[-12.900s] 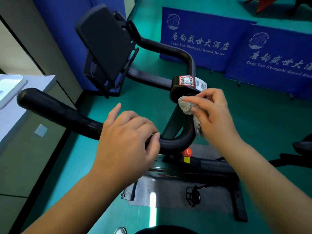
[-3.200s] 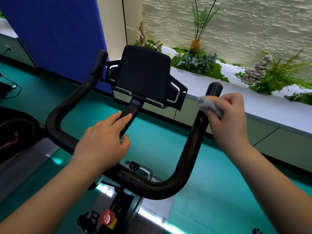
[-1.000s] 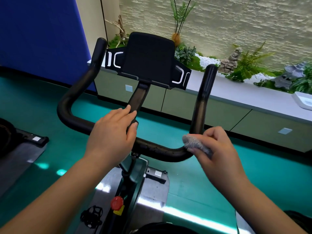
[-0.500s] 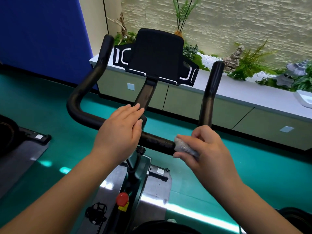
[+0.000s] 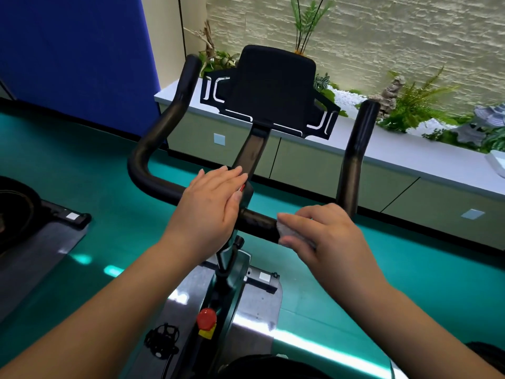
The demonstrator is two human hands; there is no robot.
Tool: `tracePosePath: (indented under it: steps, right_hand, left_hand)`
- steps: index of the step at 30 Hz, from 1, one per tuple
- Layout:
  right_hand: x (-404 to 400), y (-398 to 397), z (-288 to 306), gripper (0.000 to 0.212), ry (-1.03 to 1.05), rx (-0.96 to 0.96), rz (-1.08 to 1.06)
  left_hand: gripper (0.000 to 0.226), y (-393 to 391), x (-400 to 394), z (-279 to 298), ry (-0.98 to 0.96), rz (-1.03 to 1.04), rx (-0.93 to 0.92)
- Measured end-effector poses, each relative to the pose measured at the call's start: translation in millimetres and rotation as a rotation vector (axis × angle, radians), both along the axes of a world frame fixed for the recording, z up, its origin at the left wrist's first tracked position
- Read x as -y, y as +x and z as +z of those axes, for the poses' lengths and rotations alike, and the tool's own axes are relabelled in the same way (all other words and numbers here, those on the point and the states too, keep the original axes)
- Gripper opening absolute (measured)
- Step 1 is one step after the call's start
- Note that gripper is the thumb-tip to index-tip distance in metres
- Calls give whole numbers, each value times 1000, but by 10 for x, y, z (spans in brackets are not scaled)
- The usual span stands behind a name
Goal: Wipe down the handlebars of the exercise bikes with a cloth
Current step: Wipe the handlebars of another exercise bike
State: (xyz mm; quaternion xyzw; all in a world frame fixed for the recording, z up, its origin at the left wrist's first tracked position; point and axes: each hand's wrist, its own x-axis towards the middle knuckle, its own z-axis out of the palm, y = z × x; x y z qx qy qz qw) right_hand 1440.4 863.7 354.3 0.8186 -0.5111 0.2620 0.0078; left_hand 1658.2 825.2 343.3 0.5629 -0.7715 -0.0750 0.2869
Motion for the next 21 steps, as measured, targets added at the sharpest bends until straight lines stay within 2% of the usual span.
tracePosePath:
  steps: [4,12,18,21]
  right_hand:
    - [148,341,-20,34,-11,57,5]
    - [5,51,-9,32,-33,37,12]
    - [162,574,4,34,-41,18,40]
    - [165,512,32,31,4,18,64]
  left_hand:
    - [54,9,16,-8,-3,-2,8]
    - [47,1,15,-14,12,-17,-26]
    - [45,37,26,-13,41,-18,-122]
    - [45,40,24,-28,46,-19,-122]
